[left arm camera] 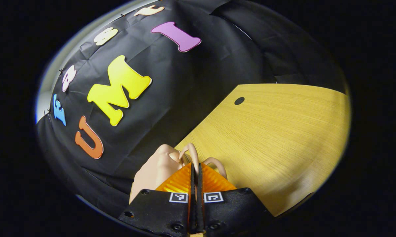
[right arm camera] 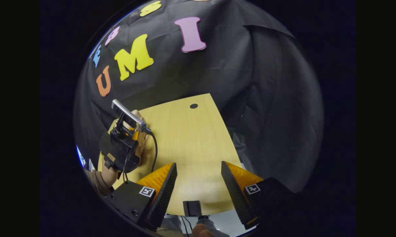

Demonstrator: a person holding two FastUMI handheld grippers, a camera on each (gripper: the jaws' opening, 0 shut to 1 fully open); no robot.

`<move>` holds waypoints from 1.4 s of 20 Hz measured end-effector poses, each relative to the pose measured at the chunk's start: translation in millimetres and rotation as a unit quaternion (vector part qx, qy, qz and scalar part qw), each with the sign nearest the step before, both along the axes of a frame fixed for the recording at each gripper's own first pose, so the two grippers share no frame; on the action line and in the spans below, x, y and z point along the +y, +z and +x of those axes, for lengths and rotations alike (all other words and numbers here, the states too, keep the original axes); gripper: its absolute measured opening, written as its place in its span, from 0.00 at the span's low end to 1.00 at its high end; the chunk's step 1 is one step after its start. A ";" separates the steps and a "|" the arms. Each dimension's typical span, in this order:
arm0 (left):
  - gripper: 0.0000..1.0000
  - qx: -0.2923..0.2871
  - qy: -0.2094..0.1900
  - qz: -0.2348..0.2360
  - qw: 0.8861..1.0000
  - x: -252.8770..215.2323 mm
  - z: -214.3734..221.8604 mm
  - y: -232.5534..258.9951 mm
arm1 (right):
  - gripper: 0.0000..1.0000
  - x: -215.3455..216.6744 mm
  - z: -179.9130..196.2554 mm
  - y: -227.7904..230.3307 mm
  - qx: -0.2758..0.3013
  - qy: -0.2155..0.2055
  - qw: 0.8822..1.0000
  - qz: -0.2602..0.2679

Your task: First open the suitcase, pack the skin care products into it, and then close the suitcase.

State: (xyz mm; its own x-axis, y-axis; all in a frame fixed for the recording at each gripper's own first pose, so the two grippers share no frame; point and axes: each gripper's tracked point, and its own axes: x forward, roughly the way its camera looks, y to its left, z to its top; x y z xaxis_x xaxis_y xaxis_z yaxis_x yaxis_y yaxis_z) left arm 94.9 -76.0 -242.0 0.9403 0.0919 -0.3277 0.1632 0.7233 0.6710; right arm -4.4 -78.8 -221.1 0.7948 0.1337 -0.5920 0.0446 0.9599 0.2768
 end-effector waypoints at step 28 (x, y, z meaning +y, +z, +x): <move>0.94 -0.131 0.106 -0.303 0.938 180.2 -180.0 203.6 | 0.77 213.5 22.6 125.1 -0.171 0.056 0.983 -0.020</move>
